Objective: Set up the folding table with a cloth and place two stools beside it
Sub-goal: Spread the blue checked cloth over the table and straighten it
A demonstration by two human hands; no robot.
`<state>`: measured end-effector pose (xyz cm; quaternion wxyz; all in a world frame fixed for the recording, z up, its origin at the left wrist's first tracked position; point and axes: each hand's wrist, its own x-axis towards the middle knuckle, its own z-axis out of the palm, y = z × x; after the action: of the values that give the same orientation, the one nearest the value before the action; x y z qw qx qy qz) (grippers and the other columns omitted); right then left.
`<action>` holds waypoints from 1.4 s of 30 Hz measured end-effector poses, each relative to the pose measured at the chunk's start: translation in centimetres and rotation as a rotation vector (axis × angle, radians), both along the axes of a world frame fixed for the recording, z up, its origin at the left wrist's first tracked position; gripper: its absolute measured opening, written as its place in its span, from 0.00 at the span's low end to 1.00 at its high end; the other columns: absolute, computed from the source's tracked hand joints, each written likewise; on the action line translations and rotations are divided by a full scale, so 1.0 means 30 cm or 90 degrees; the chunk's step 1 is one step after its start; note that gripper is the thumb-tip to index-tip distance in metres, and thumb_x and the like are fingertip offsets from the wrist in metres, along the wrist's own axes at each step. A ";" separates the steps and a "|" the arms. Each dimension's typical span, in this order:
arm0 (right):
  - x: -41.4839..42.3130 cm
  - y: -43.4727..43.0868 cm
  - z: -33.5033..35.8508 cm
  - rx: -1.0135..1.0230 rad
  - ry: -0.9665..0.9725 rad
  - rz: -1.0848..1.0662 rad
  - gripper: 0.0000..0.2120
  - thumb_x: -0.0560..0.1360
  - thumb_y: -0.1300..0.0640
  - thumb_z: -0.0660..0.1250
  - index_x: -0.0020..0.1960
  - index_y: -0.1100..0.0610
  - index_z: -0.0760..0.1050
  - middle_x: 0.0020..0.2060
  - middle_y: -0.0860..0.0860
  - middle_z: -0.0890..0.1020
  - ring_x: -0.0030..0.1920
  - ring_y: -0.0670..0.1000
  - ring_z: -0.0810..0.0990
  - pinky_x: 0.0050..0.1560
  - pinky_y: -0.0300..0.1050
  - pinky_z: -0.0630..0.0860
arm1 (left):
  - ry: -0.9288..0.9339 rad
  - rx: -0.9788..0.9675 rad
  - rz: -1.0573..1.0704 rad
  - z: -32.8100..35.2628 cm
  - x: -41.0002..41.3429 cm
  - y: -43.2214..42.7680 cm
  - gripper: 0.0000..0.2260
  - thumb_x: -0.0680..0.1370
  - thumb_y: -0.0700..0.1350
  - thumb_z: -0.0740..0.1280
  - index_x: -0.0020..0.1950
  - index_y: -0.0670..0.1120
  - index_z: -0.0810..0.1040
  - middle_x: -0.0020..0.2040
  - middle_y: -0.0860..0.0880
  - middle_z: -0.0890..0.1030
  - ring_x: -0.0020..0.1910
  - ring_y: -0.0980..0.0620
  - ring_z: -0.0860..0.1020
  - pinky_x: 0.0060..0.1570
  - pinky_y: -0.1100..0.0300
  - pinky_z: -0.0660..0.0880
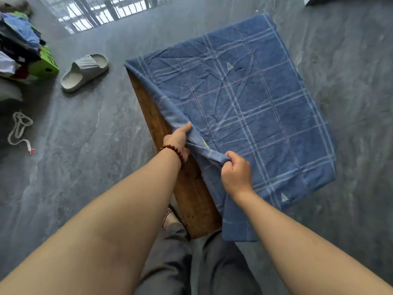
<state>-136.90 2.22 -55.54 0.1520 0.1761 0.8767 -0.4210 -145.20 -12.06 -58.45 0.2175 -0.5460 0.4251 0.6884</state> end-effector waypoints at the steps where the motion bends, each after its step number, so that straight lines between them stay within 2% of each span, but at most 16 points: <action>1: -0.001 0.001 -0.002 -0.013 0.000 -0.007 0.07 0.64 0.57 0.52 0.27 0.54 0.60 0.20 0.48 0.66 0.24 0.47 0.66 0.24 0.41 0.57 | -0.003 0.007 -0.005 0.000 -0.021 -0.012 0.29 0.70 0.46 0.74 0.67 0.40 0.70 0.62 0.42 0.76 0.57 0.43 0.77 0.58 0.47 0.75; 4: -0.002 0.005 -0.010 -0.020 0.004 -0.003 0.13 0.67 0.48 0.57 0.28 0.52 0.60 0.21 0.44 0.70 0.25 0.45 0.67 0.26 0.43 0.59 | 0.002 -0.009 -0.008 -0.009 -0.079 -0.046 0.32 0.66 0.49 0.75 0.67 0.41 0.71 0.62 0.42 0.77 0.58 0.42 0.77 0.61 0.47 0.72; 8: 0.004 0.006 -0.023 0.043 -0.028 0.005 0.23 0.65 0.33 0.63 0.30 0.52 0.64 0.23 0.46 0.72 0.27 0.45 0.73 0.27 0.44 0.67 | 0.037 -0.057 0.032 -0.002 -0.135 -0.074 0.28 0.67 0.49 0.76 0.64 0.40 0.74 0.59 0.43 0.79 0.55 0.44 0.79 0.60 0.49 0.73; 10: 0.003 0.008 -0.031 0.059 -0.065 0.028 0.22 0.68 0.33 0.63 0.32 0.52 0.66 0.25 0.47 0.75 0.30 0.47 0.75 0.29 0.45 0.69 | 0.063 -0.141 0.022 0.011 -0.131 -0.074 0.22 0.68 0.48 0.76 0.58 0.41 0.77 0.55 0.45 0.80 0.51 0.46 0.80 0.58 0.52 0.75; 12: 0.003 0.012 -0.037 0.078 -0.091 0.035 0.20 0.71 0.36 0.61 0.33 0.52 0.67 0.26 0.47 0.75 0.31 0.49 0.75 0.28 0.45 0.67 | 0.108 -0.260 -0.053 0.012 -0.111 -0.071 0.16 0.69 0.46 0.74 0.54 0.44 0.77 0.51 0.48 0.80 0.50 0.49 0.79 0.57 0.57 0.74; 14: 0.006 0.011 -0.036 0.092 -0.103 0.035 0.19 0.73 0.38 0.61 0.32 0.51 0.65 0.25 0.47 0.73 0.29 0.48 0.73 0.26 0.43 0.62 | 0.145 -0.363 -0.153 0.015 -0.084 -0.073 0.18 0.70 0.45 0.73 0.58 0.46 0.74 0.52 0.51 0.78 0.51 0.51 0.77 0.55 0.60 0.73; 16: 0.000 0.003 -0.030 0.102 -0.105 0.075 0.17 0.73 0.39 0.62 0.35 0.49 0.65 0.27 0.46 0.73 0.29 0.47 0.73 0.26 0.43 0.61 | 0.149 -0.409 -0.201 0.021 -0.076 -0.082 0.21 0.70 0.44 0.72 0.62 0.46 0.72 0.55 0.51 0.76 0.52 0.51 0.76 0.56 0.60 0.72; 18: -0.014 -0.013 -0.023 0.088 -0.100 0.111 0.12 0.72 0.41 0.65 0.42 0.47 0.67 0.34 0.43 0.76 0.34 0.48 0.74 0.31 0.42 0.64 | 0.142 -0.399 -0.211 0.034 -0.082 -0.097 0.24 0.70 0.45 0.72 0.64 0.47 0.70 0.58 0.50 0.76 0.54 0.51 0.75 0.58 0.58 0.72; 20: -0.036 -0.046 -0.013 0.079 -0.075 0.140 0.13 0.70 0.45 0.69 0.48 0.47 0.68 0.43 0.43 0.75 0.41 0.48 0.75 0.37 0.42 0.67 | 0.137 -0.376 -0.224 0.048 -0.090 -0.114 0.23 0.70 0.45 0.73 0.63 0.47 0.71 0.56 0.51 0.76 0.53 0.51 0.75 0.55 0.58 0.73; 23: -0.076 -0.129 0.001 0.083 -0.022 0.137 0.17 0.69 0.49 0.70 0.53 0.51 0.69 0.47 0.45 0.73 0.47 0.51 0.76 0.40 0.43 0.68 | 0.149 -0.317 -0.266 0.067 -0.122 -0.127 0.13 0.69 0.43 0.74 0.50 0.47 0.75 0.43 0.53 0.78 0.45 0.53 0.77 0.47 0.61 0.72; 25: -0.105 -0.196 0.011 0.096 -0.013 0.127 0.16 0.68 0.52 0.71 0.53 0.53 0.69 0.50 0.49 0.74 0.50 0.53 0.76 0.43 0.45 0.70 | 0.130 -0.268 -0.286 0.074 -0.138 -0.143 0.11 0.68 0.43 0.75 0.47 0.48 0.76 0.42 0.52 0.79 0.45 0.52 0.78 0.49 0.60 0.74; 30: -0.137 -0.360 0.039 0.175 0.052 0.006 0.16 0.64 0.59 0.70 0.50 0.56 0.72 0.49 0.54 0.74 0.52 0.58 0.74 0.50 0.52 0.69 | 0.021 -0.102 -0.257 0.068 -0.190 -0.189 0.19 0.69 0.56 0.72 0.52 0.45 0.76 0.49 0.46 0.80 0.48 0.47 0.80 0.54 0.53 0.76; 33: -0.123 -0.463 0.066 0.181 0.143 -0.110 0.14 0.62 0.59 0.71 0.46 0.55 0.72 0.45 0.52 0.75 0.47 0.56 0.75 0.45 0.50 0.69 | 0.025 -0.105 -0.311 0.069 -0.200 -0.211 0.14 0.73 0.54 0.69 0.48 0.43 0.78 0.50 0.43 0.81 0.52 0.43 0.79 0.58 0.48 0.75; 36: -0.090 -0.525 0.073 0.045 0.164 -0.176 0.08 0.65 0.61 0.69 0.42 0.54 0.72 0.38 0.48 0.75 0.39 0.50 0.75 0.42 0.46 0.71 | 0.036 -0.140 -0.376 0.074 -0.209 -0.232 0.13 0.73 0.51 0.70 0.49 0.42 0.78 0.49 0.43 0.80 0.53 0.43 0.79 0.60 0.47 0.74; 39: -0.079 -0.539 0.076 -0.172 -0.070 -0.304 0.04 0.71 0.55 0.69 0.40 0.52 0.74 0.34 0.47 0.79 0.35 0.47 0.76 0.39 0.41 0.73 | 0.050 -0.146 -0.396 0.087 -0.213 -0.243 0.11 0.73 0.50 0.70 0.43 0.44 0.76 0.48 0.42 0.79 0.52 0.43 0.79 0.59 0.46 0.74; 42: -0.102 -0.542 0.081 -0.553 -0.306 -0.518 0.14 0.74 0.44 0.67 0.43 0.56 0.76 0.38 0.53 0.80 0.35 0.49 0.75 0.35 0.41 0.69 | 0.068 -0.146 -0.387 0.085 -0.210 -0.252 0.11 0.73 0.49 0.70 0.38 0.46 0.72 0.44 0.44 0.76 0.47 0.45 0.77 0.57 0.47 0.75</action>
<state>-139.95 -14.04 -53.12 0.2298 0.5068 0.4310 -0.7104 -151.51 -19.62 -55.89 0.3272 -0.3784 0.6543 0.5671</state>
